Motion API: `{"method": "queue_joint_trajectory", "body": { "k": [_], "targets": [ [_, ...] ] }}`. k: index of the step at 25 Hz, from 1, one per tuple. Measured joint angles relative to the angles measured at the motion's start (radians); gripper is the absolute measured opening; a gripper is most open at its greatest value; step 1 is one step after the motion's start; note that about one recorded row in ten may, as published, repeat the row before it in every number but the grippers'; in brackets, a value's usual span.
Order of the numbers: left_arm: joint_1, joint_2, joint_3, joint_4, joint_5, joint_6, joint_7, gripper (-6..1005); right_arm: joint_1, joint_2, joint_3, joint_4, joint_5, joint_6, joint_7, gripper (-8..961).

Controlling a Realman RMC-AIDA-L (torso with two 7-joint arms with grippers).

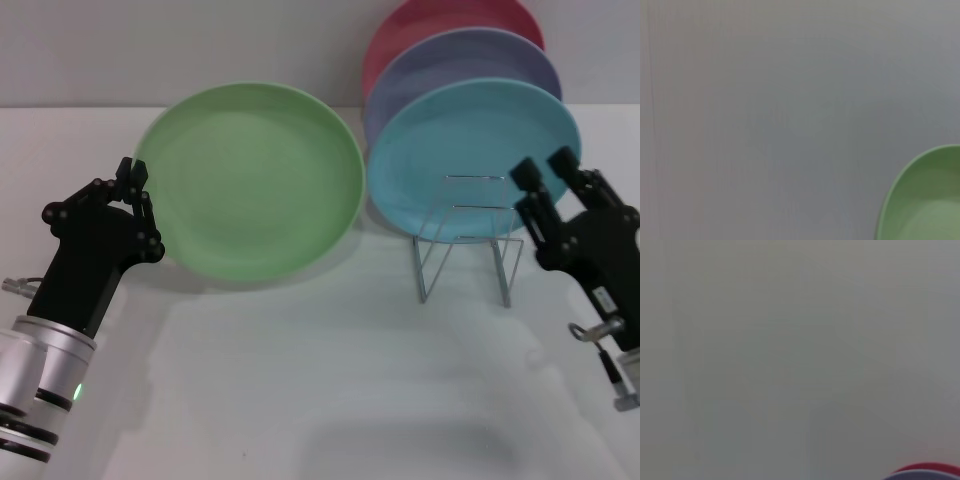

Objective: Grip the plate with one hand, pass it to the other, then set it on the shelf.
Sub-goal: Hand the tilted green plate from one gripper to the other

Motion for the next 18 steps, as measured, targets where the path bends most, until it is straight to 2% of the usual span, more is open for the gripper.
{"method": "queue_joint_trajectory", "body": {
  "k": [18],
  "targets": [
    [0.01, 0.0, 0.006, -0.004, -0.026, 0.048, 0.014, 34, 0.13, 0.001, 0.017, 0.106, -0.093, 0.184, -0.075, 475]
  ]
}}
